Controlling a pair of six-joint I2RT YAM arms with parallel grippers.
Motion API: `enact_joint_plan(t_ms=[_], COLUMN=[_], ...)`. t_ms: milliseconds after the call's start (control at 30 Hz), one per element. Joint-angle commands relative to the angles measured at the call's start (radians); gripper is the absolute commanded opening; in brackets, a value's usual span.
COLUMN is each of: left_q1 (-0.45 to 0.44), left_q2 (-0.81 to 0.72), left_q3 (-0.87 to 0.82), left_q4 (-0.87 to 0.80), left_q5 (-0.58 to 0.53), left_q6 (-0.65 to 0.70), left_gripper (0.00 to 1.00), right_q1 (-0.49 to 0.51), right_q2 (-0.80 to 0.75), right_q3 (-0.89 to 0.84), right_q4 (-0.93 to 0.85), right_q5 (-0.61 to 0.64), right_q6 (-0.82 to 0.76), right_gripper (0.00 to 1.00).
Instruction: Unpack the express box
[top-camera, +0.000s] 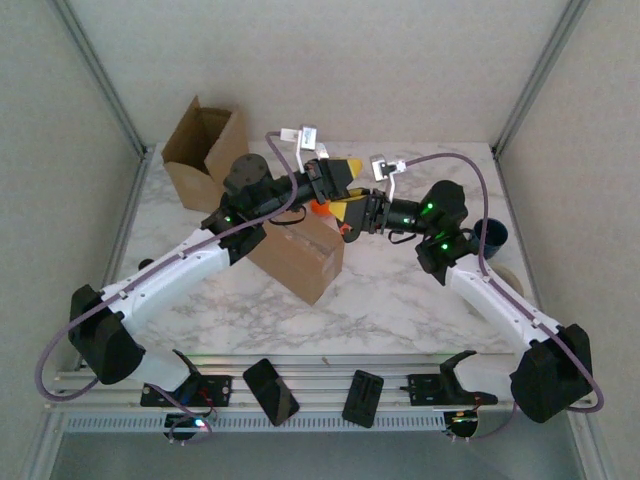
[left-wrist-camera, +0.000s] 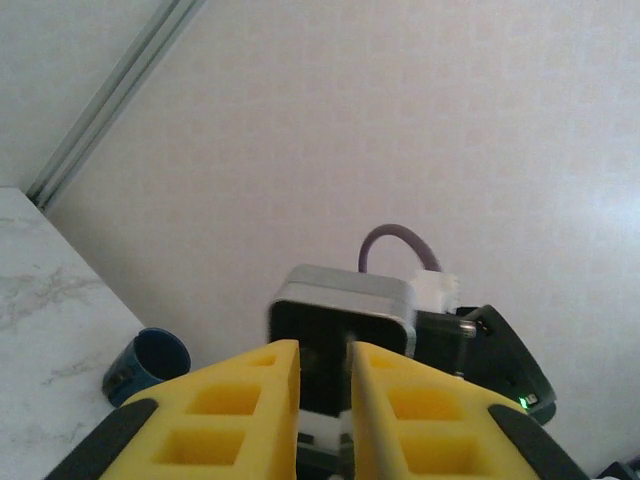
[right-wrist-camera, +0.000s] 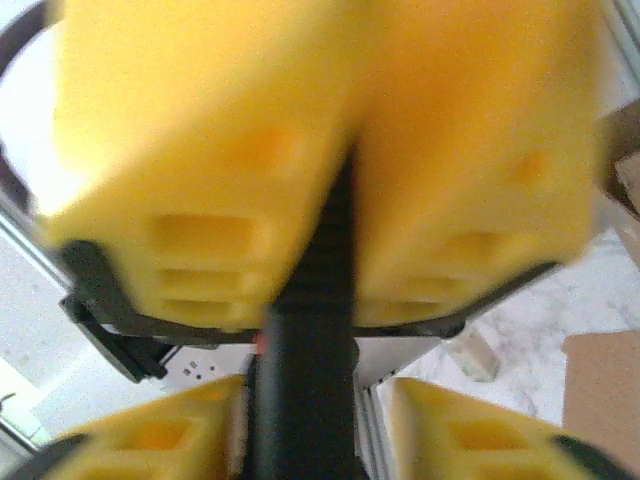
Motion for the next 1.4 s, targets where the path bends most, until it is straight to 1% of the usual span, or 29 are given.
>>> enact_joint_plan(t_ms=[0,33,67,100,133,167,200,267,300,400,500,567,733,933,1033,1133,1200,1300,1367], left_q1=[-0.006,-0.006,-0.006,-0.006,-0.006,-0.005,-0.004,-0.001,0.002,0.014,0.032,0.037,0.037,0.038,0.039,0.038,0.039,0.039,0.039], left_q2=[-0.008,-0.01,-0.014,-0.021,-0.031,-0.044,-0.063,-0.104,-0.126,-0.183,-0.231,-0.245,-0.232,-0.193,-0.182,-0.184,-0.185,-0.185,-0.184], left_q3=[0.028,0.026,0.026,0.026,0.026,0.023,0.02,0.016,0.015,-0.001,-0.053,-0.085,-0.13,-0.137,-0.139,-0.141,-0.142,-0.143,-0.146], left_q4=[0.055,0.052,0.043,0.03,0.01,-0.007,-0.032,-0.098,-0.131,-0.199,-0.195,-0.176,-0.103,-0.065,-0.025,0.005,0.013,0.019,0.023], left_q5=[0.017,0.017,0.018,0.017,0.008,-0.006,-0.03,-0.084,-0.112,-0.157,-0.164,-0.15,-0.072,-0.06,-0.056,-0.049,-0.047,-0.04,-0.036], left_q6=[-0.002,0.005,0.015,0.032,0.05,0.069,0.092,0.137,0.159,0.197,0.195,0.191,0.188,0.204,0.193,0.181,0.178,0.179,0.177], left_gripper=[0.0,0.0,0.0,0.01,0.17,0.37,0.63,0.9,0.99,1.0,1.0,0.99,0.97,0.95,0.88,0.81,0.74,0.68,0.6], right_q1=[0.003,0.002,0.003,0.002,0.002,0.003,0.002,0.002,0.0,-0.007,-0.009,-0.01,-0.009,-0.009,-0.01,-0.008,-0.008,-0.008,-0.008], right_q2=[-0.005,-0.008,-0.01,-0.014,-0.018,-0.026,-0.036,-0.054,-0.064,-0.084,-0.086,-0.083,-0.065,-0.054,-0.041,-0.032,-0.033,-0.033,-0.032], right_q3=[0.023,0.022,0.022,0.022,0.023,0.023,0.024,0.026,0.028,0.035,0.053,0.067,0.107,0.124,0.138,0.158,0.177,0.192,0.198], right_q4=[0.072,0.068,0.062,0.052,0.035,0.014,-0.012,-0.06,-0.08,-0.121,-0.149,-0.157,-0.185,-0.154,-0.182,-0.261,-0.335,-0.38,-0.399], right_q5=[0.051,0.059,0.067,0.073,0.082,0.092,0.106,0.127,0.135,0.141,0.12,0.092,0.019,-0.033,-0.07,-0.095,-0.099,-0.114,-0.118], right_q6=[0.026,0.026,0.025,0.021,0.012,0.002,-0.014,-0.044,-0.057,-0.078,-0.089,-0.089,-0.079,-0.034,-0.042,-0.091,-0.14,-0.168,-0.18], right_gripper=[0.16,0.06,0.0,0.0,0.0,0.0,0.0,0.0,0.0,0.0,0.0,0.0,0.0,0.0,0.0,0.0,0.0,0.0,0.0])
